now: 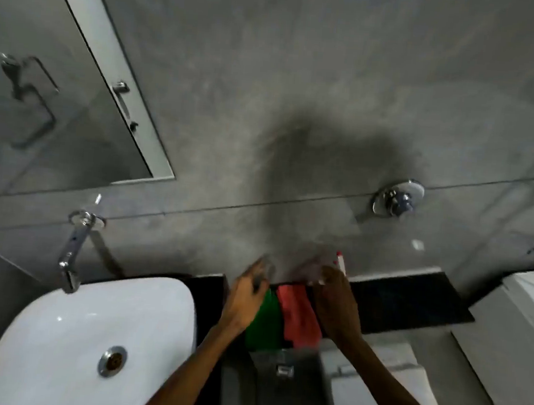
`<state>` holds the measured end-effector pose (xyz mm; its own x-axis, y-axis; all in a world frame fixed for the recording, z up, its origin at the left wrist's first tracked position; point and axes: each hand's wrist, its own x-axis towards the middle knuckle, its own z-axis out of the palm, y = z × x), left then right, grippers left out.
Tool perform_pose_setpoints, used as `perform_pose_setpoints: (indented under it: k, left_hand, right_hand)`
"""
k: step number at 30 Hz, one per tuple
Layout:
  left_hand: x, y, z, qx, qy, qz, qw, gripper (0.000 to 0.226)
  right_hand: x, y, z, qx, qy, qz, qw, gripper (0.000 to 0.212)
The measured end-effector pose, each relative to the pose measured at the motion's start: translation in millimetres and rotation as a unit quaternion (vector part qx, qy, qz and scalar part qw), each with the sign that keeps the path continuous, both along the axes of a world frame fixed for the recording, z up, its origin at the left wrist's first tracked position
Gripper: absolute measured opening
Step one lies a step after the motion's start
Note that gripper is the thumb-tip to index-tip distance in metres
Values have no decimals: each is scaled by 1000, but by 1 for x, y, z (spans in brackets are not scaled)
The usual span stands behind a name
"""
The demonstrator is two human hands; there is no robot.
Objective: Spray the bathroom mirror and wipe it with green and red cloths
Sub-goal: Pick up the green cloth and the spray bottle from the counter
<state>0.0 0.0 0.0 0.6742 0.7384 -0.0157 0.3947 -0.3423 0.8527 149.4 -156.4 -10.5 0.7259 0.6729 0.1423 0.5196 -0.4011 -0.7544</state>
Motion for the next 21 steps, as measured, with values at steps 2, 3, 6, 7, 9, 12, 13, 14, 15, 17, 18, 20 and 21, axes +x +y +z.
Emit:
perform_pose_setpoints:
  k: [2,3,6,7,9,12,13,14,15,17,18,20,21]
  left_hand:
    - [1,-7,-45,-77,46,53,995,41]
    - [0,-11,-66,-115,79,89,986,38]
    - [3,-17,-124,-232,138,156,950,42]
    - [7,-15,-138,-237,151,170,945,45]
    - [15,-8,-162,-226,169,192,940,49]
    - [26,5,-187,-214,189,229,931,52]
    - [31,10,-196,-209,196,238,928,52]
    - [35,13,-202,-205,206,247,924,50]
    - [39,16,-206,-206,215,254,920,49]
    - [48,21,-216,-208,239,258,913,44]
    - [53,22,-219,-206,254,252,911,42]
    - [61,24,-225,-190,286,242,908,45]
    - [64,25,-227,-180,303,238,905,48]
  right_hand:
    - [16,-17,-39,-26,79,-46,996,20]
    - [25,-25,-59,-23,98,-58,993,10]
    - [56,-30,-101,-64,173,-102,978,14]
    - [69,-24,-112,-60,194,-112,973,22]
    - [91,-9,-125,-66,219,-128,965,41]
    - [113,14,-143,-33,202,-107,973,33]
    - [116,23,-148,-4,215,-122,969,39]
    - [117,30,-148,17,224,-138,965,50]
    - [119,37,-150,36,220,-145,964,59]
    - [124,49,-158,51,198,-130,970,59]
    - [126,54,-160,52,194,-121,972,56]
    - [131,63,-163,48,187,-108,975,49]
    - [133,66,-165,51,181,-104,977,46]
